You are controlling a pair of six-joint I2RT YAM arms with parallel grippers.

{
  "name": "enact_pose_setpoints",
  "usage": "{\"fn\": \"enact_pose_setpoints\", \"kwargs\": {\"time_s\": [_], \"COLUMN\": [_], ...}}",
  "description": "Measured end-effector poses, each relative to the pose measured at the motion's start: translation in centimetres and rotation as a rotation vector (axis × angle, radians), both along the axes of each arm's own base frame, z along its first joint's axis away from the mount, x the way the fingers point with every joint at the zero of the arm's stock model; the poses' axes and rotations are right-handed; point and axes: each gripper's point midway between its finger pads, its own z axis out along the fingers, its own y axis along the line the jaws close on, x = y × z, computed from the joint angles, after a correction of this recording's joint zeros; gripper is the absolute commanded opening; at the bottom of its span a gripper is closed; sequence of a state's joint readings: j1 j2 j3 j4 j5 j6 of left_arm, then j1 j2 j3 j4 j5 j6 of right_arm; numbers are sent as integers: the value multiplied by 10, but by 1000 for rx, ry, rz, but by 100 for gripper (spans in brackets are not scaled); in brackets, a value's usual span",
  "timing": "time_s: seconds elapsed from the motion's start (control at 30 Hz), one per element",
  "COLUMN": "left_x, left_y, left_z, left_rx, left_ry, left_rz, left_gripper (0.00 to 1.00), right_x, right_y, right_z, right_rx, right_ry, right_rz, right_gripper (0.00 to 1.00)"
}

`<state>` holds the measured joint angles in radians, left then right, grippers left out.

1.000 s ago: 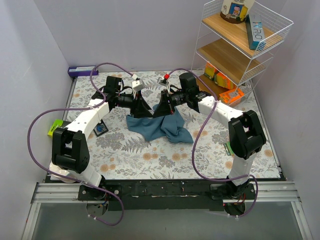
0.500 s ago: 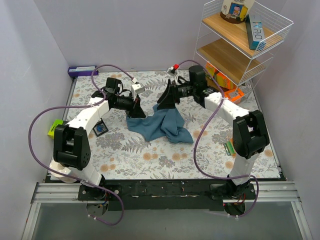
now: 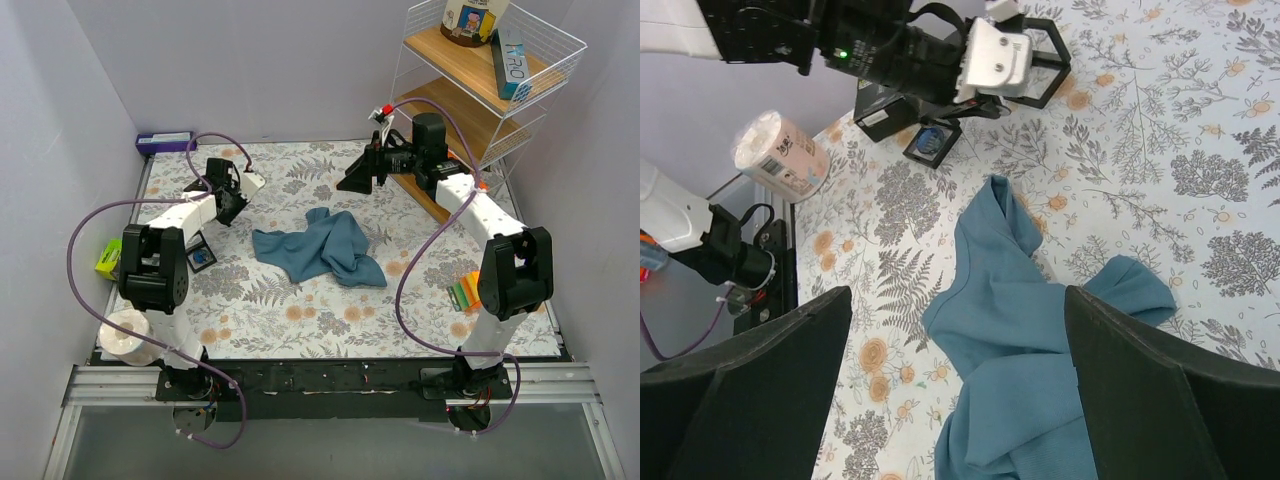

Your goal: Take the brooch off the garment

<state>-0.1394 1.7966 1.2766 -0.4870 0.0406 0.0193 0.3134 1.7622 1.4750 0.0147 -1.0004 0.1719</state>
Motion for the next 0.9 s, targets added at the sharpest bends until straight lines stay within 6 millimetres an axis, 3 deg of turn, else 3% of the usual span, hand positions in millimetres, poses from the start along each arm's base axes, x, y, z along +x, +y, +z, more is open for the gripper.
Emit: {"fn": "enact_pose_setpoints", "kwargs": {"time_s": [0.2, 0.37, 0.73, 0.9], "left_x": [18, 33, 66, 80], "left_y": [34, 48, 55, 63], "left_z": [-27, -37, -11, -17], "left_rx": [195, 285, 332, 364], "left_ry": [-14, -30, -124, -136], "left_rz": [70, 98, 111, 111], "left_gripper": [0, 0, 0, 0], "right_x": [-2, -7, -5, -5], "right_y": [1, -5, -14, -15], "right_z": [-4, -15, -23, -24], "right_rx": [-8, -17, -21, -21], "right_ry": [17, 52, 85, 91], "right_rz": [-2, -12, -35, -38], "right_gripper": [94, 94, 94, 94]}}
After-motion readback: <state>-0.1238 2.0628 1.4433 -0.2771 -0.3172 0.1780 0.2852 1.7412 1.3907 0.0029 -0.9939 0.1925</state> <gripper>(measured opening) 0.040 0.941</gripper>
